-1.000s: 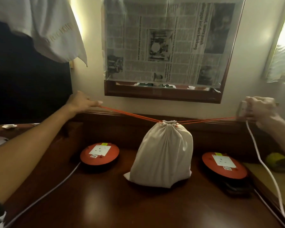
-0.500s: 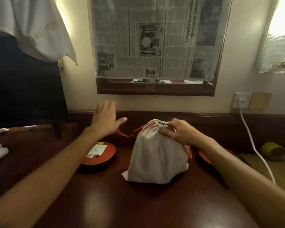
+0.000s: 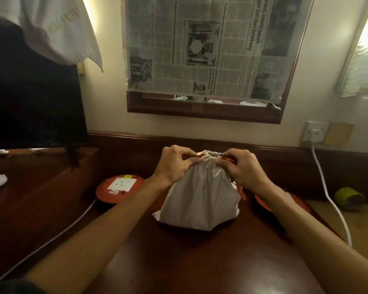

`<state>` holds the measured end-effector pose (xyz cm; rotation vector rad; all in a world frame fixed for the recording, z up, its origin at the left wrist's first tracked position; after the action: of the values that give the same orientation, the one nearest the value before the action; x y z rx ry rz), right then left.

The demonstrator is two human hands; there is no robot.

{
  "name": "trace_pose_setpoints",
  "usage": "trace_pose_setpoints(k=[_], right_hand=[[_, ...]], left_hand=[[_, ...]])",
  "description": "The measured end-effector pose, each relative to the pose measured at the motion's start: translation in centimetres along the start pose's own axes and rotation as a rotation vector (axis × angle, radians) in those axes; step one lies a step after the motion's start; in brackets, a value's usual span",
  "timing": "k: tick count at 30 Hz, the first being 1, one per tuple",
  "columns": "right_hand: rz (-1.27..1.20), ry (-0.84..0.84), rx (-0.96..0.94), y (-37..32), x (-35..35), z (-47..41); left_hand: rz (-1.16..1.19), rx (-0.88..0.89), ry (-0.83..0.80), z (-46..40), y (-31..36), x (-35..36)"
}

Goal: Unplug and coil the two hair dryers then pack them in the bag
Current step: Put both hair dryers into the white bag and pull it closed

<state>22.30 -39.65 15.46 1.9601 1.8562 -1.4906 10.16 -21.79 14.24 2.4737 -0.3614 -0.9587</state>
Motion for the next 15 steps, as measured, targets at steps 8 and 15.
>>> trace_pose_setpoints(k=[8,15], right_hand=[[0.322,0.078,-0.114,-0.9,0.2,-0.6],[0.509,-0.105,-0.255,-1.6,-2.2,-0.1]], left_hand=[[-0.179,0.018,-0.074,-0.5,0.8,0.0],[-0.495,0.180,-0.092,-0.2,1.8,-1.7]])
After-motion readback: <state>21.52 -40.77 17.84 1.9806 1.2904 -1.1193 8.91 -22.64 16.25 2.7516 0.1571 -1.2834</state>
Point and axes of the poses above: each hand's wrist, its own z-axis away from the middle knuckle, its own x-axis out of the palm, y = z × x, the point moved 3 cm from there along -z, towards the middle knuckle, and after that the axes turned 2 degrees about x, right-handed, at the moved point
